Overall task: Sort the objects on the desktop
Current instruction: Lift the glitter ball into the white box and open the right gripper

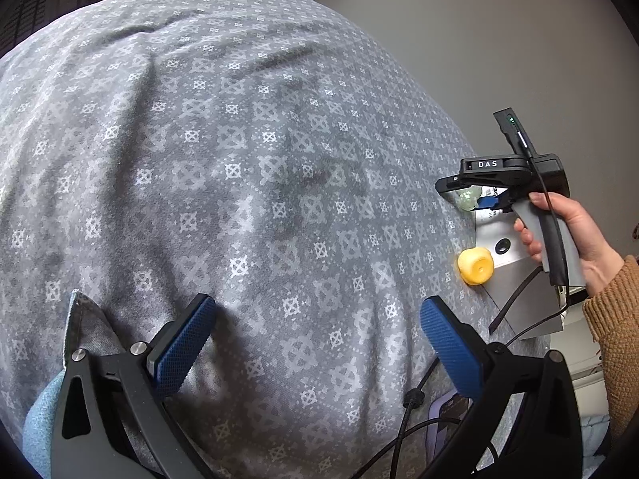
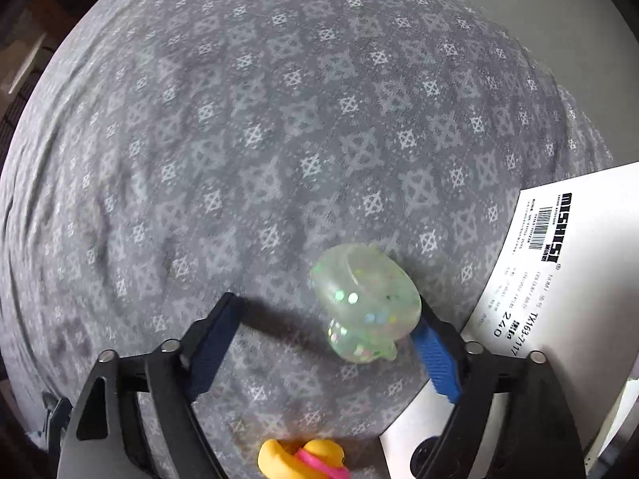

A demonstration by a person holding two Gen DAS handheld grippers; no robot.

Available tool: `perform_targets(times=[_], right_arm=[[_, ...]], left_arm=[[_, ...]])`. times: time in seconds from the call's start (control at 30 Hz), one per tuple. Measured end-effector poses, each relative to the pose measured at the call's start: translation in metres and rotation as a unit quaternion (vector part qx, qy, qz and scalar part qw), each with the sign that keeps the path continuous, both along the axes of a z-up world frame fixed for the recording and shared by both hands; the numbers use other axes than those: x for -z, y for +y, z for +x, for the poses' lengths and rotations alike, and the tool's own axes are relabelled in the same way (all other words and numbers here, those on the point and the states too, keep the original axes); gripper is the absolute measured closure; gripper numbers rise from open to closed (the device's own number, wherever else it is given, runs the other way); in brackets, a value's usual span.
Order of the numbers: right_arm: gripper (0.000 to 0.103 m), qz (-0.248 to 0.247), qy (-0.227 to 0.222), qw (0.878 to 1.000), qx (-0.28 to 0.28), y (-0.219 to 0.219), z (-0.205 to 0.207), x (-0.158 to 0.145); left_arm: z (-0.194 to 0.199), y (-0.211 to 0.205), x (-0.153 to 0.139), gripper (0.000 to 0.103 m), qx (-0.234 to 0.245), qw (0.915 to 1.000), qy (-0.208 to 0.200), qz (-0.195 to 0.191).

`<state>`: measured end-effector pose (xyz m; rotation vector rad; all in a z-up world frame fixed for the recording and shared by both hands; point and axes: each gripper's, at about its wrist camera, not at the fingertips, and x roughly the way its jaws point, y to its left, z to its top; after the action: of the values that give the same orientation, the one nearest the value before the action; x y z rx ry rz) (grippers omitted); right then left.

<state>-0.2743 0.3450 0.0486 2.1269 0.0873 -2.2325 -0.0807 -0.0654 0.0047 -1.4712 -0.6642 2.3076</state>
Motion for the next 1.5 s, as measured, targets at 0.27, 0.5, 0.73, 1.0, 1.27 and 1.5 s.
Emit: perform_targets(times=[0.27,0.5,0.73,1.0,1.27,1.5], right_arm=[[0.058,-0.047,0.054,0.997,0.010,0.051,-0.005,-0.038],[0.058,-0.150,0.128,0.980,0.010,0.115,0.064,-0.145],[0.058,-0.115,0.211,0.967,0.086,0.174,0.207,-0.238],[0.058,-0.043,0.216,0.960,0.172,0.280,0.229,-0.188],[0.026,0.008,0.265,0.948,0.176,0.278,0.221,-0.147],[0.011,-0.033,0.369,0.924,0.096,0.234,0.307,-0.176]], left_arm=[[-0.001,0.000,0.000,0.001,0.002,1.0000,0.000,-0.003],[-0.002,-0.002,0.000,0.001,0.001,1.0000,-0.001,-0.001],[0.001,0.002,-0.001,0.001,-0.006,0.9999,0.003,-0.009],[0.014,0.004,-0.001,0.001,-0.019,0.9994,0.016,-0.024],[0.022,0.018,-0.001,0.001,-0.006,0.9966,0.015,-0.081],[0.030,0.032,-0.007,0.001,0.004,0.9937,0.015,-0.111]])
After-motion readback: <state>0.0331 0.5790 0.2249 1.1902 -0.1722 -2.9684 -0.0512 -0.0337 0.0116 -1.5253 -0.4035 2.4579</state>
